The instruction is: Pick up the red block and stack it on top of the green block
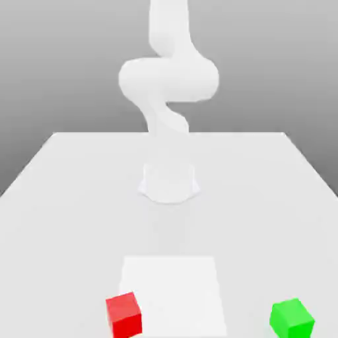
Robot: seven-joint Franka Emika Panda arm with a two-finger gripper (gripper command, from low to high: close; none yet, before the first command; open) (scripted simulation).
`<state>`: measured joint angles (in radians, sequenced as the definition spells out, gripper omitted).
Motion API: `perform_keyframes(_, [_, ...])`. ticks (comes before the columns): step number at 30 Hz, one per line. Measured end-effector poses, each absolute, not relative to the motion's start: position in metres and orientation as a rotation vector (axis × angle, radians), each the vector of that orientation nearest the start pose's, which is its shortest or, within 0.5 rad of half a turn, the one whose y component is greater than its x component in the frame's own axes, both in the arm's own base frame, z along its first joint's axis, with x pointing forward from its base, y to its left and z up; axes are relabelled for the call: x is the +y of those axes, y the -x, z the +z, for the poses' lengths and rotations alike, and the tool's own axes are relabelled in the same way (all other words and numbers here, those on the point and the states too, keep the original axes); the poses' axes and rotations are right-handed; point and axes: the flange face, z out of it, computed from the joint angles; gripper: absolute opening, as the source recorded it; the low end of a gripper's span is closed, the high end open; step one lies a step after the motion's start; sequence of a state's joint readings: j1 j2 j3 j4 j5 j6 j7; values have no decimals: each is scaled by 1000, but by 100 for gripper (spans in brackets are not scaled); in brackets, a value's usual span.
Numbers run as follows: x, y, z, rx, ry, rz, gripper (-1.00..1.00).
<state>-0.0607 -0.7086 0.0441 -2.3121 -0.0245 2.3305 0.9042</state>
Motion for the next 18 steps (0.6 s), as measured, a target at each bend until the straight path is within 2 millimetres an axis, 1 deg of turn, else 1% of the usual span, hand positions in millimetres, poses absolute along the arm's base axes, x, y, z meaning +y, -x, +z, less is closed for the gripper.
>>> perform_keyframes(4, [-10, -430, 608, 1461, 2422, -851, 0])
perform_keyframes(7, [-21, -458, 556, 1647, 2387, -761, 0])
perform_keyframes(9, [-30, -473, 520, 1767, 2354, -698, 0])
perform_keyframes(13, [-47, -493, 445, 1994, 2265, -561, 0])
perform_keyframes(16, [-60, -500, 389, 2153, 2178, -450, 0])
perform_keyframes(18, [-69, -501, 353, 2259, 2106, -372, 0])
